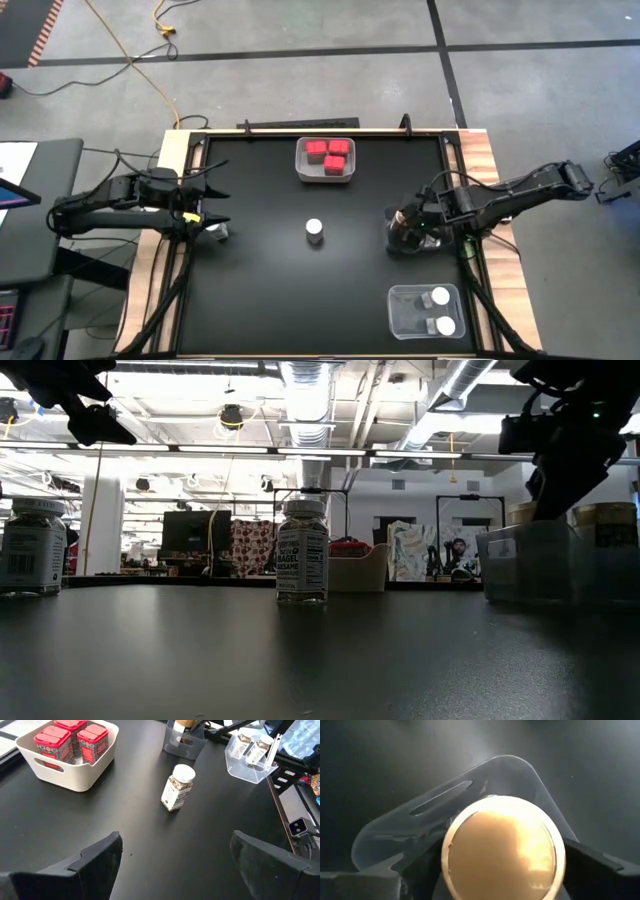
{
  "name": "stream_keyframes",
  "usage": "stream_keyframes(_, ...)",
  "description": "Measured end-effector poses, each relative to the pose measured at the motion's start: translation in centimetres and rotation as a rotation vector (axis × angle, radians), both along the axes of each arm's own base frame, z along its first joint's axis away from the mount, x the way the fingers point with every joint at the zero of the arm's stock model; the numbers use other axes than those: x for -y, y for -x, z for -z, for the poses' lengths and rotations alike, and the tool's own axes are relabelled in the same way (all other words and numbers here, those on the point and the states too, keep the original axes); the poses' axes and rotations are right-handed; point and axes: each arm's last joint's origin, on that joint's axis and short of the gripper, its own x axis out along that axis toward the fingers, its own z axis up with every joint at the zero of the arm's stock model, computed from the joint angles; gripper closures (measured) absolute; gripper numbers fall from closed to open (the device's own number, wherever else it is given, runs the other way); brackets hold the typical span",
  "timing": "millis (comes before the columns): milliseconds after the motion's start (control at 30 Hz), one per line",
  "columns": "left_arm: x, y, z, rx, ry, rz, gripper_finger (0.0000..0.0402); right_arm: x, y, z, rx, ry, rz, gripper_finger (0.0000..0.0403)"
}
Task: Sort spices by type
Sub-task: Put the golden seasoning bottle into the black bin, then put the right white seasoning bottle into the transparent bin
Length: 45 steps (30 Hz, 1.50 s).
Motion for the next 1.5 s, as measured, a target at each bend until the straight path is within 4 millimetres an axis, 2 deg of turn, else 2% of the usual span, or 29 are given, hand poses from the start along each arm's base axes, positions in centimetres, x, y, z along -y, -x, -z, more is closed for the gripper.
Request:
stream_keyframes(100, 0.0, 0.0, 0.0, 0.000, 0.000, 0.000, 0.0047, 0.0, 0.0, 0.0, -0.006, 0.009, -0.021, 0.0006)
stream_keyframes(200, 0.0, 0.0, 0.0, -0.001, -0.004, 0.002, 0.0047, 0.0, 0.0, -0.3, -0.009, 0.015, -0.035, 0.0008)
stream_keyframes(467, 0.0, 0.0, 0.0, -0.001, -0.004, 0.002, 0.0047, 0.0, -0.1, -3.8, -0.020, 0.021, -0.045, 0.0007)
stream_keyframes(667, 0.0, 0.0, 0.0, 0.000, -0.003, 0.002, 0.0047, -0.1, -0.7, -6.5, 0.088, -0.020, 0.008, 0.0007)
stream_keyframes(900, 0.0, 0.0, 0.0, 0.000, 0.001, 0.000, 0.0046, -0.1, -2.1, -7.7, 0.246, -0.039, 0.009, 0.0008)
stream_keyframes(1033, 0.0, 0.0, 0.0, 0.000, -0.004, 0.002, 0.0046, -0.6, -4.3, -8.0, 0.357, -0.016, -0.049, 0.0016)
stream_keyframes(1100, 0.0, 0.0, 0.0, -0.001, -0.010, 0.005, 0.0046, -1.0, -5.9, -8.1, 0.359, -0.010, -0.068, 0.0024)
stream_keyframes(1400, 0.0, 0.0, 0.0, -0.002, -0.022, 0.011, 0.0046, -2.5, -14.9, -9.1, 0.265, 0.016, -0.057, 0.0051)
stream_keyframes(1500, 0.0, 0.0, 0.0, -0.002, -0.022, 0.011, 0.0046, -2.6, -17.5, -8.8, 0.199, -0.015, 0.014, 0.0053)
